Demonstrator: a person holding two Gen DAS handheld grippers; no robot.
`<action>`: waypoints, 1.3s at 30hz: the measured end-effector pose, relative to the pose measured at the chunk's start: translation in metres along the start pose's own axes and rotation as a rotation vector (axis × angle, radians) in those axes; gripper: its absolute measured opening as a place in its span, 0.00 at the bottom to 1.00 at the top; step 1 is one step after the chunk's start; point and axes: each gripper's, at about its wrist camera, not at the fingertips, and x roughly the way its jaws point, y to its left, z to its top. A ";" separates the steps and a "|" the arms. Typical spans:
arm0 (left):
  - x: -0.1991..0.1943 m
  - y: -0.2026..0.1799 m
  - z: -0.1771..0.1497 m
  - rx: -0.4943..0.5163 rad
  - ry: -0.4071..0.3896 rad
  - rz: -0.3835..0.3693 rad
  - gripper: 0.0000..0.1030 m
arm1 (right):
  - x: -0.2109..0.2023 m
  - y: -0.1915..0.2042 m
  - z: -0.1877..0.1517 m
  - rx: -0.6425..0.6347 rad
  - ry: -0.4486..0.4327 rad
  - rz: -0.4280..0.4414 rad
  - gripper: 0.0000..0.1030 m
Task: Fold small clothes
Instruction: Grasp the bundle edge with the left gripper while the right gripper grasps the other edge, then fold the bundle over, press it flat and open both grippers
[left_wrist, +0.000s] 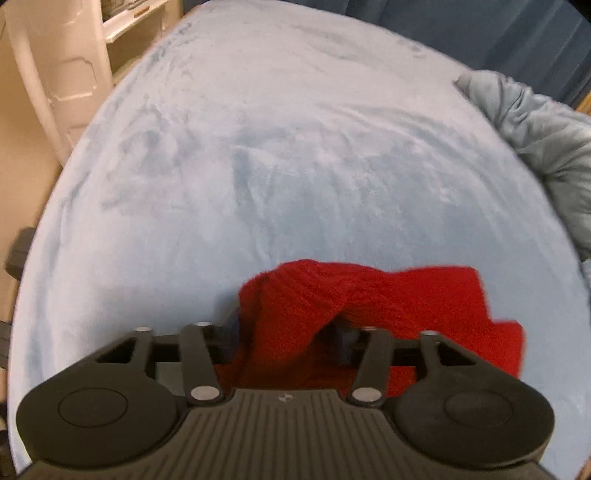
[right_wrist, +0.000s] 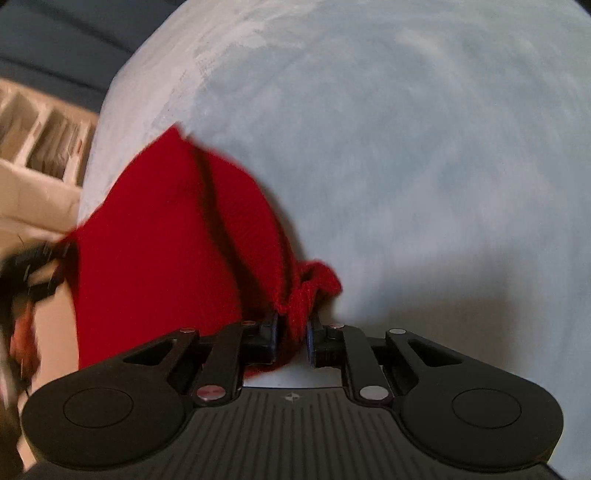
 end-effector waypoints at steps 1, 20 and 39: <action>-0.004 0.004 -0.001 -0.025 -0.011 0.009 0.71 | -0.003 0.003 -0.010 -0.003 -0.046 -0.002 0.15; -0.006 0.051 -0.052 -0.208 -0.080 -0.026 0.25 | -0.012 0.086 0.041 -0.346 -0.257 0.114 0.45; -0.048 0.026 -0.044 -0.027 -0.228 0.221 1.00 | 0.037 0.155 0.068 -0.684 -0.233 -0.021 0.51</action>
